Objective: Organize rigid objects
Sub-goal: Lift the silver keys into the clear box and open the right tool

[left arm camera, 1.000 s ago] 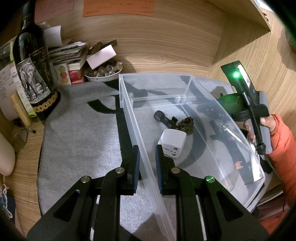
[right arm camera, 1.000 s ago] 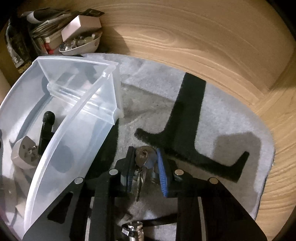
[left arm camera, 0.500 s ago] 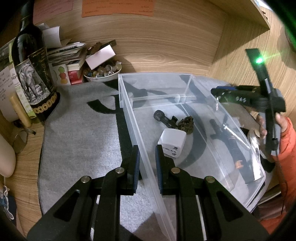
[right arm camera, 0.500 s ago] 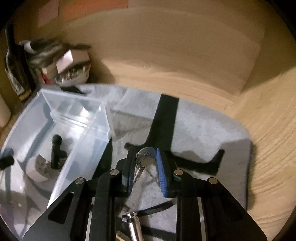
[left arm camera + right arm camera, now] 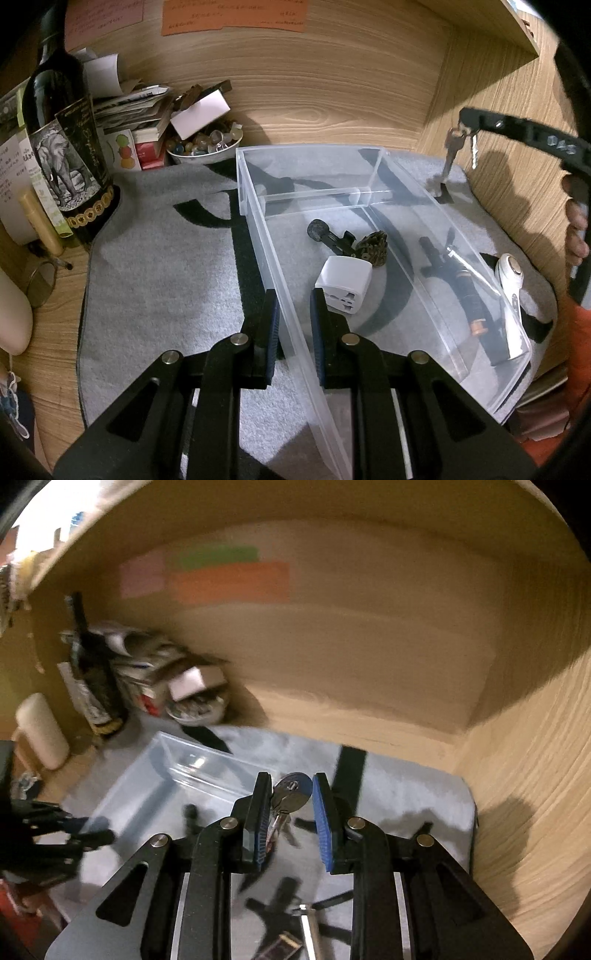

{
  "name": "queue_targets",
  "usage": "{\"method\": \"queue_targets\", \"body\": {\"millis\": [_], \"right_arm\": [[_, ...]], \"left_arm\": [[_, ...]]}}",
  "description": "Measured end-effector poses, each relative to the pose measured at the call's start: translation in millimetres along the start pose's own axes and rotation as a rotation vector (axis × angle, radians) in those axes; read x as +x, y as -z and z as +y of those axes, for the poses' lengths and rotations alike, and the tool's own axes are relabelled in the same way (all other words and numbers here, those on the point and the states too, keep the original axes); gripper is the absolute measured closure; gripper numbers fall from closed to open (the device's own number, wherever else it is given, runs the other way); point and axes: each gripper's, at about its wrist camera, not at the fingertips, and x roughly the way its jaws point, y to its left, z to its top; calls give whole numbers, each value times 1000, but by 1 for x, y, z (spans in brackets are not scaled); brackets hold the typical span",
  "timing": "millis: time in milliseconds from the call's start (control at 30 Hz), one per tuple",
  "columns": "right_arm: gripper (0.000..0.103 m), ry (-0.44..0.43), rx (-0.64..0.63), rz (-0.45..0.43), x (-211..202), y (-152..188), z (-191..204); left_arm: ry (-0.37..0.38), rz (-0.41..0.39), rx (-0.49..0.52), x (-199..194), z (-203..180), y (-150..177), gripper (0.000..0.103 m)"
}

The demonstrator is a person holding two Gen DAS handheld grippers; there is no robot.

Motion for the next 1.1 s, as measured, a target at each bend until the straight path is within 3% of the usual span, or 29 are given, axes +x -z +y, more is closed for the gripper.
{"method": "queue_targets", "body": {"millis": [300,767,1100], "right_arm": [[82,-88,-76,-22,-13,7,43],[82,-145,-112,181,38,41,70],[83,-152,-166,262,54,51,81]], "left_arm": [[-5,4,2,0,2,-2,87],[-11,14,1,3,2,-3,87],[-13,15,2,3,1,-3,87]]}}
